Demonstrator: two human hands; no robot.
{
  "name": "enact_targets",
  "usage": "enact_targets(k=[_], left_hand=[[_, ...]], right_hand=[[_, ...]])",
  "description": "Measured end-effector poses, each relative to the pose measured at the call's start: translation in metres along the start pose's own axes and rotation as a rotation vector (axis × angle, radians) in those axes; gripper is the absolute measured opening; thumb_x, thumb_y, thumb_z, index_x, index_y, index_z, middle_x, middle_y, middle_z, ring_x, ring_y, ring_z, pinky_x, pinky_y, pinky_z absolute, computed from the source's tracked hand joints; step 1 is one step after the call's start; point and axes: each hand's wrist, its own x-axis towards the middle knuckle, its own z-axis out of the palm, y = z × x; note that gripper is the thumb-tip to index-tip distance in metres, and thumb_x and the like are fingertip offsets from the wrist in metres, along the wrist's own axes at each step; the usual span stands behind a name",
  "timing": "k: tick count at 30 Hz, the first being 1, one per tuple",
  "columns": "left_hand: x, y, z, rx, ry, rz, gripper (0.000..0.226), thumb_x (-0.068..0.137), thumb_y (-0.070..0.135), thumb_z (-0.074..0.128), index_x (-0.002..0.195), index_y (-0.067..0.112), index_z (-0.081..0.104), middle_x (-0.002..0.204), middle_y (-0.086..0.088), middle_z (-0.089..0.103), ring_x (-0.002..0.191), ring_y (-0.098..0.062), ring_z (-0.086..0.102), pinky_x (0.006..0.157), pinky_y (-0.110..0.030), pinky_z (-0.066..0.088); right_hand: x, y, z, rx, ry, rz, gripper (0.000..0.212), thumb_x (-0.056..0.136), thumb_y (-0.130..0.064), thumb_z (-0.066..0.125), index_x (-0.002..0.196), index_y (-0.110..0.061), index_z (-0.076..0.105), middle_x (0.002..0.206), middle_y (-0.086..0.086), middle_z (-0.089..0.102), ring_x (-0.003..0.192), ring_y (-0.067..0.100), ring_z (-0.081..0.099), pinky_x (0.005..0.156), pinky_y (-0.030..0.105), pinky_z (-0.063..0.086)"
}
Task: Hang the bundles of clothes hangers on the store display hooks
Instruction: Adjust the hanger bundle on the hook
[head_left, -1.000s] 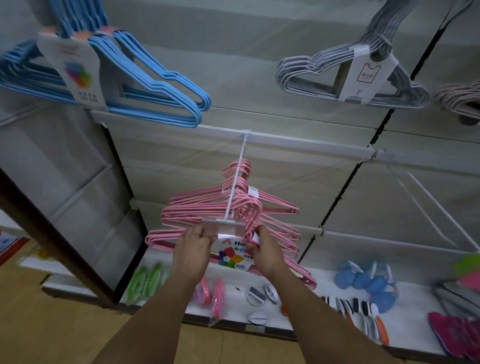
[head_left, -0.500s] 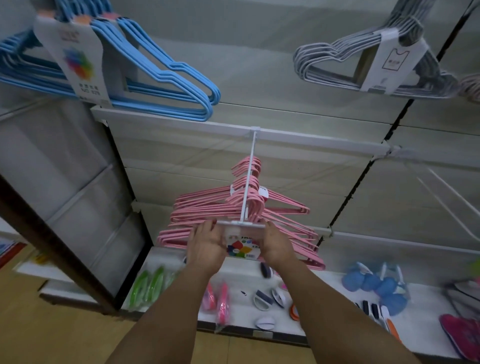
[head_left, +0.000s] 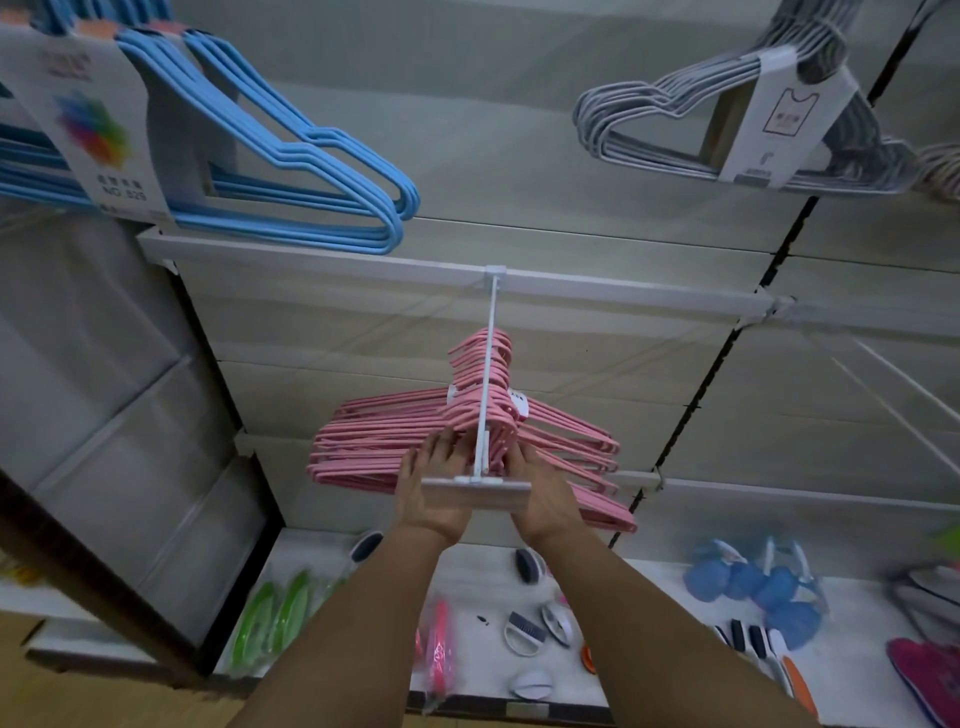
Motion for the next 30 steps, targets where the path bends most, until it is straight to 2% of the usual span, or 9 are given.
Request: enact_targets(k=[4,8,13,16,23,28,30], left_hand=[[0.011,0.003,-0.004,0.029,0.058,0.004,0.057,0.100,0.039,0.034,0.151,0.024,0.014,0.157,0.002,0.017,0.145,-0.016,0.013,0.118,-0.036,0.012],[0.018,0.003,-0.004,0.014,0.055,0.014,0.056,0.099,0.038,0.035,0.150,0.023,0.018,0.156,0.001,0.021,0.145,-0.016,0.014,0.118,-0.036,0.012],[0.021,0.007,-0.008,-0.030,-0.002,-0.003,0.059,0.098,0.041,0.036,0.150,0.023,0.016,0.157,0.002,0.018,0.146,-0.016,0.011,0.118,-0.037,0.012],[0.013,0.013,-0.011,0.046,-0.029,-0.021,0.061,0.099,0.041,0.033,0.151,0.020,0.008,0.159,0.000,0.011,0.147,-0.018,0.007,0.118,-0.038,0.012],[-0.007,0.020,-0.019,-0.029,-0.112,-0.112,0.064,0.099,0.041,0.032,0.152,0.017,0.004,0.159,-0.004,0.009,0.147,-0.023,0.008,0.119,-0.042,0.011],[-0.031,0.019,-0.013,-0.025,-0.151,-0.131,0.060,0.101,0.035,0.026,0.151,0.015,0.001,0.160,-0.005,0.000,0.147,-0.020,0.004,0.120,-0.040,0.008],[-0.047,0.022,-0.015,-0.144,-0.163,-0.146,0.058,0.101,0.033,0.030,0.151,0.013,0.008,0.159,-0.006,0.010,0.146,-0.021,0.013,0.118,-0.038,0.015]], right_hand=[[0.018,0.005,0.002,-0.046,0.001,-0.032,0.055,0.096,-0.016,0.046,0.146,-0.015,0.023,0.140,0.010,0.044,0.115,0.032,0.051,0.094,0.041,0.047],[0.027,0.007,0.002,-0.104,-0.016,-0.023,0.063,0.095,-0.016,0.050,0.149,-0.015,0.017,0.139,0.011,0.037,0.117,0.030,0.045,0.096,0.042,0.046],[0.029,0.007,0.001,-0.111,0.005,0.012,0.067,0.092,-0.017,0.054,0.148,-0.017,0.018,0.138,0.011,0.036,0.121,0.029,0.041,0.096,0.041,0.046],[0.023,0.005,-0.001,-0.101,0.004,0.052,0.072,0.090,-0.021,0.057,0.149,-0.020,0.016,0.143,0.009,0.030,0.127,0.030,0.034,0.100,0.043,0.044],[-0.001,-0.004,-0.019,0.013,-0.093,0.141,0.076,0.087,-0.019,0.061,0.149,-0.018,0.016,0.148,0.007,0.029,0.131,0.030,0.033,0.104,0.042,0.040],[-0.029,-0.004,-0.042,0.087,-0.064,0.258,0.058,0.093,-0.013,0.050,0.146,-0.015,0.025,0.145,0.009,0.035,0.126,0.029,0.041,0.100,0.039,0.040],[-0.043,0.000,-0.052,0.112,-0.061,0.283,0.052,0.095,-0.015,0.047,0.144,-0.015,0.029,0.143,0.010,0.037,0.122,0.030,0.045,0.097,0.038,0.042]])
